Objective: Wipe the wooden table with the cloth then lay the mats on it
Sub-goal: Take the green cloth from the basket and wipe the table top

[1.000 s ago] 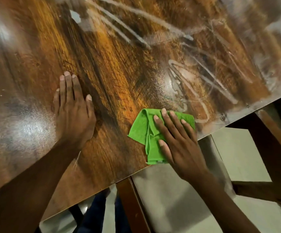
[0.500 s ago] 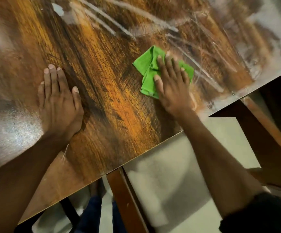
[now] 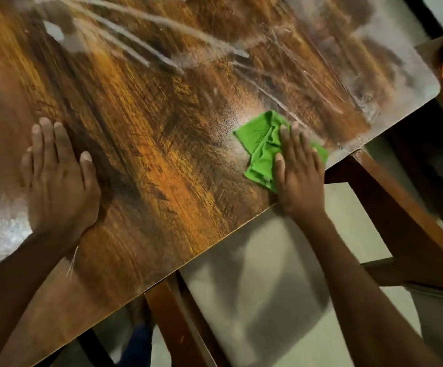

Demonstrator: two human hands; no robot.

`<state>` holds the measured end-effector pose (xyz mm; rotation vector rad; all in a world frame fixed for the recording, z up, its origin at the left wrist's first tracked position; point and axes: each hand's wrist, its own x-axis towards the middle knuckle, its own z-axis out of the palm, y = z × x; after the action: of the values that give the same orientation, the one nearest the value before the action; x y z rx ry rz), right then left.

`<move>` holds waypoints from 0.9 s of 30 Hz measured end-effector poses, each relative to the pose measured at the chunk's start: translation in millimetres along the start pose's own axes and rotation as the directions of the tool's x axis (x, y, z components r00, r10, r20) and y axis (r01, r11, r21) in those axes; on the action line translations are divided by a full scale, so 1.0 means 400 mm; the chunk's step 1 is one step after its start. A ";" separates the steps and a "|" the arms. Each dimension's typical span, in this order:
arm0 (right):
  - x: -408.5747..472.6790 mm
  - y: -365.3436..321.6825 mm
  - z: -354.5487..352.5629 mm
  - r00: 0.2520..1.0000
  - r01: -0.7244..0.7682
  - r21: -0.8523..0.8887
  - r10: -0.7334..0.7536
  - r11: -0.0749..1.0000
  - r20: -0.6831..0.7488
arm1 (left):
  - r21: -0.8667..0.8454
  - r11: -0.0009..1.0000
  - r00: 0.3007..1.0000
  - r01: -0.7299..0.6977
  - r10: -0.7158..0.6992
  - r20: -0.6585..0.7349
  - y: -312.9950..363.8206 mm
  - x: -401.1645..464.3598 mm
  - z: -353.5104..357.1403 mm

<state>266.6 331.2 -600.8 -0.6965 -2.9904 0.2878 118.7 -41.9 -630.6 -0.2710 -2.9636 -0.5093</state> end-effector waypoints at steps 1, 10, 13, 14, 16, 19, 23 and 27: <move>0.037 0.028 -0.006 0.999 -0.047 0.003 0.047 0.999 0.000 | 0.001 1.000 1.000 0.000 0.000 -0.005 0.000 -0.001 0.002; -0.041 -0.162 0.035 1.000 -0.005 0.058 0.004 0.998 0.014 | 0.070 0.981 0.982 -0.181 0.176 0.073 0.123 -0.011 -0.033; -0.117 -0.240 0.047 0.987 0.140 0.061 -0.144 0.988 0.067 | 0.021 0.953 0.947 -0.302 0.298 0.119 0.285 -0.038 0.004; -0.118 -0.241 0.048 0.984 0.161 0.054 -0.165 0.986 0.073 | 0.001 0.951 0.943 -0.310 0.307 0.124 0.330 -0.042 0.024; -0.074 -0.218 0.042 0.980 0.186 0.040 -0.188 0.982 0.065 | -0.031 0.961 0.951 -0.275 0.276 0.138 0.385 -0.042 0.053; 0.063 -0.177 0.041 0.975 0.217 0.026 -0.218 0.976 0.042 | -0.044 0.975 0.961 -0.218 0.222 0.167 0.396 -0.052 0.080; 0.291 -0.209 0.058 0.991 0.136 0.042 -0.136 0.990 0.001 | 0.007 0.974 0.956 -0.226 0.220 0.193 0.397 -0.063 0.090; 0.400 -0.329 0.058 0.980 0.176 0.030 -0.178 0.984 0.089 | 0.028 0.973 0.955 -0.228 0.218 0.202 0.398 -0.062 0.092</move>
<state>63.9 282.2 -596.0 -0.4212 -3.1029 0.3498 170.9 114.2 -617.9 -0.6792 -3.0729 -0.3990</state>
